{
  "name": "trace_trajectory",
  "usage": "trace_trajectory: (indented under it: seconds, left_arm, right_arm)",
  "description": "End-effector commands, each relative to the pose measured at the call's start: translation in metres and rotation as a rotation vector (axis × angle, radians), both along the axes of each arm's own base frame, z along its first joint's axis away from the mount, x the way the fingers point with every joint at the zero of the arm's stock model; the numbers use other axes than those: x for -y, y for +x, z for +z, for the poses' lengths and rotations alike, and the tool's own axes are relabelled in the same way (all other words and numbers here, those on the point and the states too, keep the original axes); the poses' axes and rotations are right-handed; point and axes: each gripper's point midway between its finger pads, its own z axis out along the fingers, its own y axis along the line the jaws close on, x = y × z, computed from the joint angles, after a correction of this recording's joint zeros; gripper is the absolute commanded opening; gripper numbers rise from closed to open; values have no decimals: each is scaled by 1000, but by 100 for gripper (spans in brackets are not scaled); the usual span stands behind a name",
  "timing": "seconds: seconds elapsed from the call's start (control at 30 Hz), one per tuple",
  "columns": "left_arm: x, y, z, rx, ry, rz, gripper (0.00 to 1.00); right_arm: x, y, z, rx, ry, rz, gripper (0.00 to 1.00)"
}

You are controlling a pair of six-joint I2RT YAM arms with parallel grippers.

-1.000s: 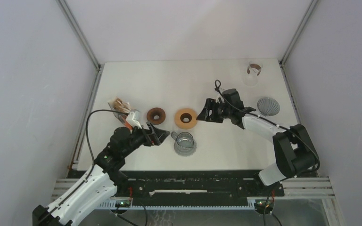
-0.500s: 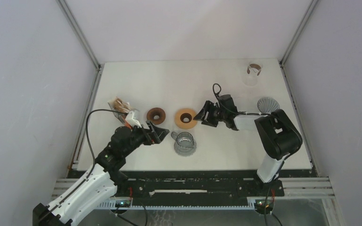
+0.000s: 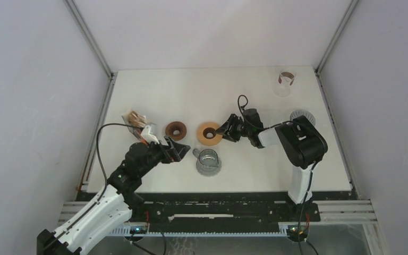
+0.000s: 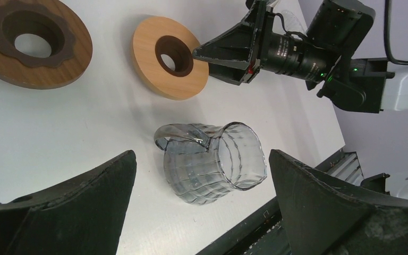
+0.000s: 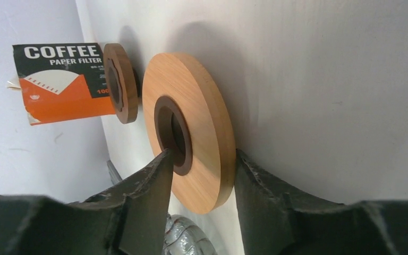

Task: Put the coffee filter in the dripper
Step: Pick up the dripper holder from the center of the board.

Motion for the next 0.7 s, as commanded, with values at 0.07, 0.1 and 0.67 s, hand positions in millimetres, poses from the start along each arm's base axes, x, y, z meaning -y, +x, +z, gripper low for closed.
trace_trajectory:
  seconds: [0.07,0.1,0.67]
  left_arm:
    - [2,1,9,27,-28,2,100]
    - [2,1,9,28,-28,1,100]
    - [1,1,11,34,-46,11,99]
  right_arm:
    - [-11,6,-1,-2,54,-3,42]
    - [-12,6,1,0,66,3,39]
    - [-8,3,81,115,228,53,0]
